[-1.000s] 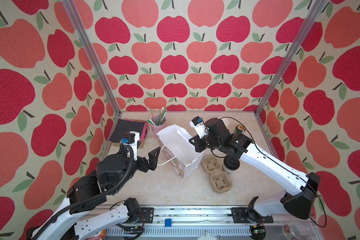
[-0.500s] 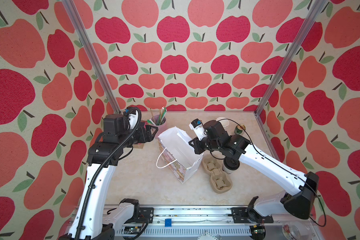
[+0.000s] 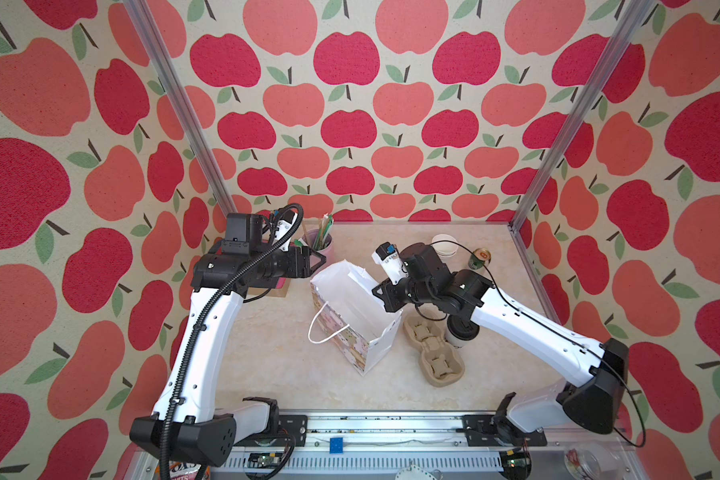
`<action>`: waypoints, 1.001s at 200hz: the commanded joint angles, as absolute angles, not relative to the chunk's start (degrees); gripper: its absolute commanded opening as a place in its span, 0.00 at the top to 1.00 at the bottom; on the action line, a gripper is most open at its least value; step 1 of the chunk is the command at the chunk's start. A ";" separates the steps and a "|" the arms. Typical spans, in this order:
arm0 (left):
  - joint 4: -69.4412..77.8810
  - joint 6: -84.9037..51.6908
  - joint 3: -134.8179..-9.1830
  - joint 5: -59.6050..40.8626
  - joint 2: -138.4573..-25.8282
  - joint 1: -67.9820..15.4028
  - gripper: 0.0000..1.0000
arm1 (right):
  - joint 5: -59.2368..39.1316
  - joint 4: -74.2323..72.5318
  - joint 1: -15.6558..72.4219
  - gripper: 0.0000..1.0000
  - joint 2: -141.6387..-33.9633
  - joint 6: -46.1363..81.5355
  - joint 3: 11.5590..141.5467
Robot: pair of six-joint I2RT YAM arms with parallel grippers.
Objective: Pack the takeout coffee
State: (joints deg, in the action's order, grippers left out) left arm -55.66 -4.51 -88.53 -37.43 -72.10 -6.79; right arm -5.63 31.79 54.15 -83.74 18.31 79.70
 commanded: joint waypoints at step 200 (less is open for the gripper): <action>-64.60 5.30 -87.94 -20.87 -78.13 -11.69 0.85 | -7.65 33.84 56.86 0.89 -89.09 18.15 85.32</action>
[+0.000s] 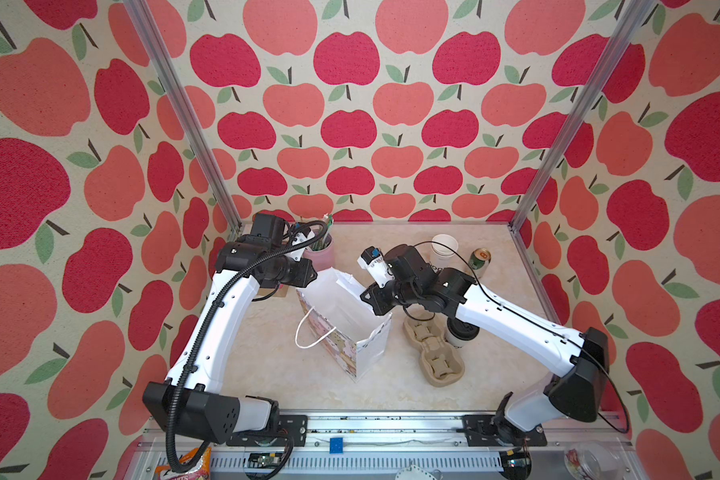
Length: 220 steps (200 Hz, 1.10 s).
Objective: Pack the takeout coffee
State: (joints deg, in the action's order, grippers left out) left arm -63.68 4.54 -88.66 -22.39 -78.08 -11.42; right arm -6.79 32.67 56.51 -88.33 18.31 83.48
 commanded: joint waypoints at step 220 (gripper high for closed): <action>-59.39 4.89 -80.09 -17.07 -71.39 -13.10 1.00 | 12.01 55.05 56.41 0.15 -59.33 16.81 66.45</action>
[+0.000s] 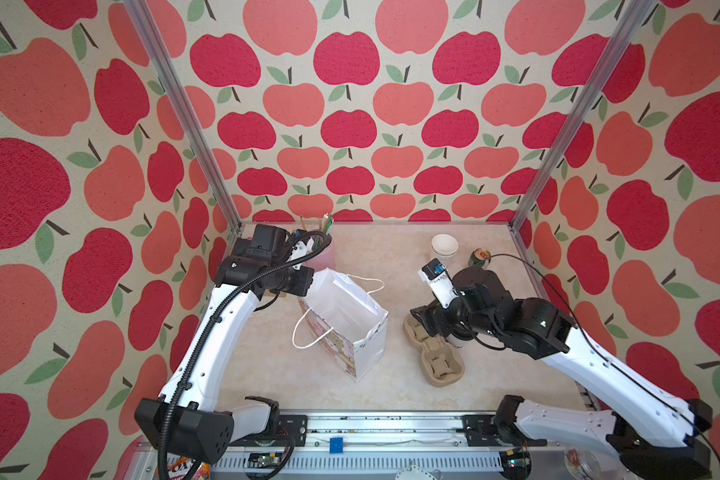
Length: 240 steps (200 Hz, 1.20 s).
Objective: Pack the takeout coffee
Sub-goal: 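Release the bag with the right gripper and reach down to the cup carrier, then grasp the cup carrier's rim with the right gripper while left holds the bag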
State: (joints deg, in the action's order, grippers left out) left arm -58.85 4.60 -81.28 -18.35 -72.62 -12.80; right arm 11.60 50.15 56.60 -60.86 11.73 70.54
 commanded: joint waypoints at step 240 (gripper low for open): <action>-56.52 3.02 -78.75 -18.19 -68.86 -13.10 0.61 | 6.50 53.21 46.96 0.46 -76.14 17.45 56.99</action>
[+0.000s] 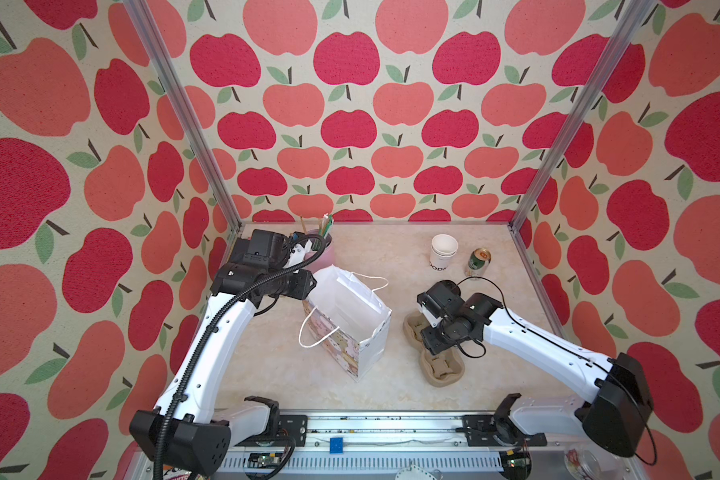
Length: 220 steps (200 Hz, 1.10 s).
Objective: Pack the takeout coffee
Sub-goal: 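Grasp the cup carrier's rim with the right gripper while left holds the bag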
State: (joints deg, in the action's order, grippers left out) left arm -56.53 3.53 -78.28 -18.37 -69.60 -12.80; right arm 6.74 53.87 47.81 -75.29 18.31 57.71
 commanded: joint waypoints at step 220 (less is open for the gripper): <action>-55.06 1.81 -77.51 -18.57 -67.32 -13.10 0.50 | 1.67 52.21 44.30 0.56 -81.03 17.06 53.71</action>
